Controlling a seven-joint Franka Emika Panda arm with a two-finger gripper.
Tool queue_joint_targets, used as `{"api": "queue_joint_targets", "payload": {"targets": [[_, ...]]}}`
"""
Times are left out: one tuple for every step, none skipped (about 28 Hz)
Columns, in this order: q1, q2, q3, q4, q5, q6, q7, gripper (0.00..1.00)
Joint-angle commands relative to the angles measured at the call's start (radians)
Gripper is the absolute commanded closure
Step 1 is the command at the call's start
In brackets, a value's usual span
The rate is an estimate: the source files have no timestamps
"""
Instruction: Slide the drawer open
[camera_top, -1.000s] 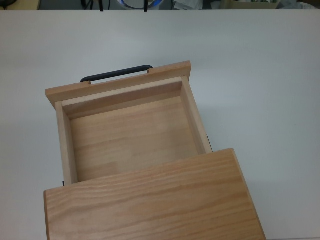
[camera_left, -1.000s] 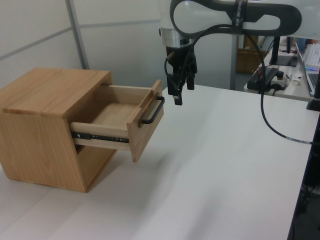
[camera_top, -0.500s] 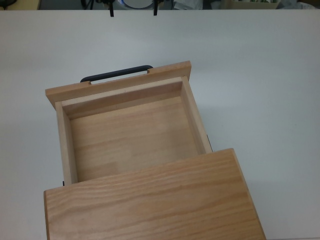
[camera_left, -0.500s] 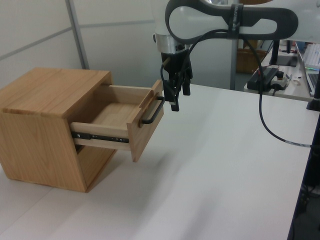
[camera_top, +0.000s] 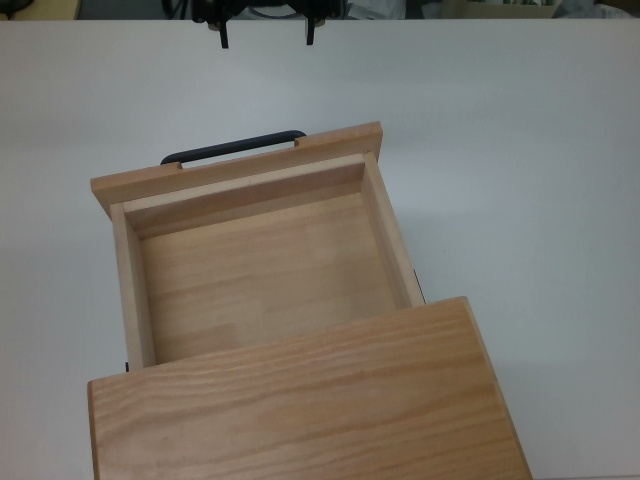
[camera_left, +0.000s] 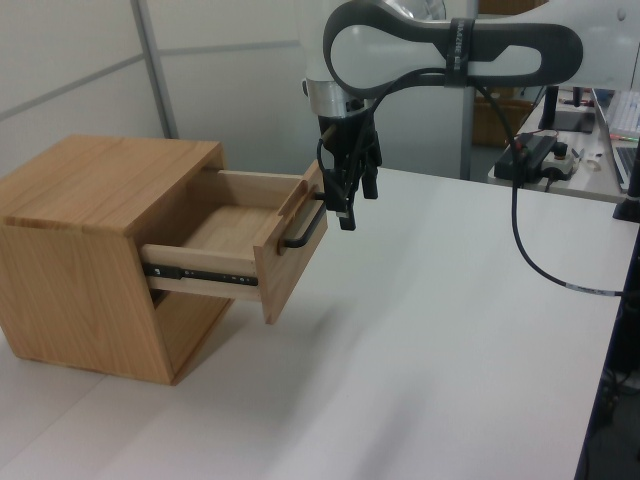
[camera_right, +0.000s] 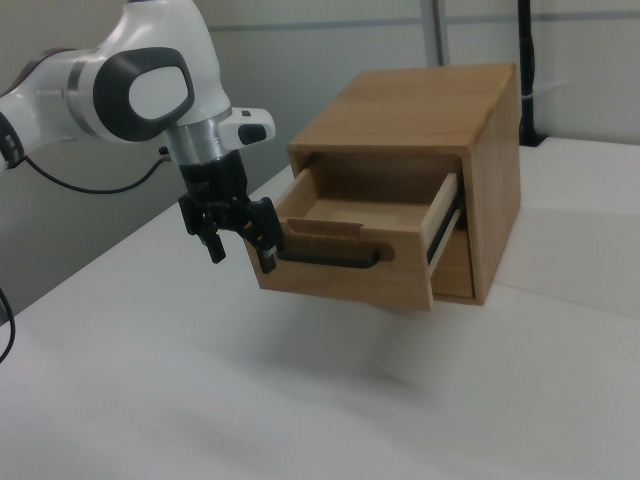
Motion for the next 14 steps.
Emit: {"api": "queue_joint_targets", "payload": {"targets": [[0.004, 0.008, -0.004, 0.017, 0.015, 0.030, -0.007, 0.00], [0.004, 0.008, -0.004, 0.017, 0.015, 0.030, -0.008, 0.00], [0.004, 0.008, -0.004, 0.017, 0.013, 0.030, -0.008, 0.00], [0.004, 0.008, -0.004, 0.017, 0.013, 0.030, -0.008, 0.00], [0.004, 0.008, -0.004, 0.017, 0.015, 0.030, -0.007, 0.00], [0.003, 0.008, -0.004, 0.017, 0.020, 0.032, -0.005, 0.00], [0.003, 0.008, -0.004, 0.017, 0.018, 0.032, -0.005, 0.00], [0.003, 0.008, -0.004, 0.017, 0.018, 0.032, -0.004, 0.00], [0.003, 0.008, -0.006, 0.017, 0.018, 0.032, -0.004, 0.00], [0.003, 0.008, -0.006, 0.017, 0.017, 0.030, -0.004, 0.00], [0.003, 0.008, -0.006, 0.017, 0.018, 0.027, -0.004, 0.00], [0.003, 0.006, -0.006, 0.017, 0.015, 0.026, -0.004, 0.00], [0.003, 0.006, -0.006, 0.017, 0.010, 0.024, -0.005, 0.00], [0.003, 0.006, -0.007, 0.017, 0.009, 0.023, -0.005, 0.00]]}}
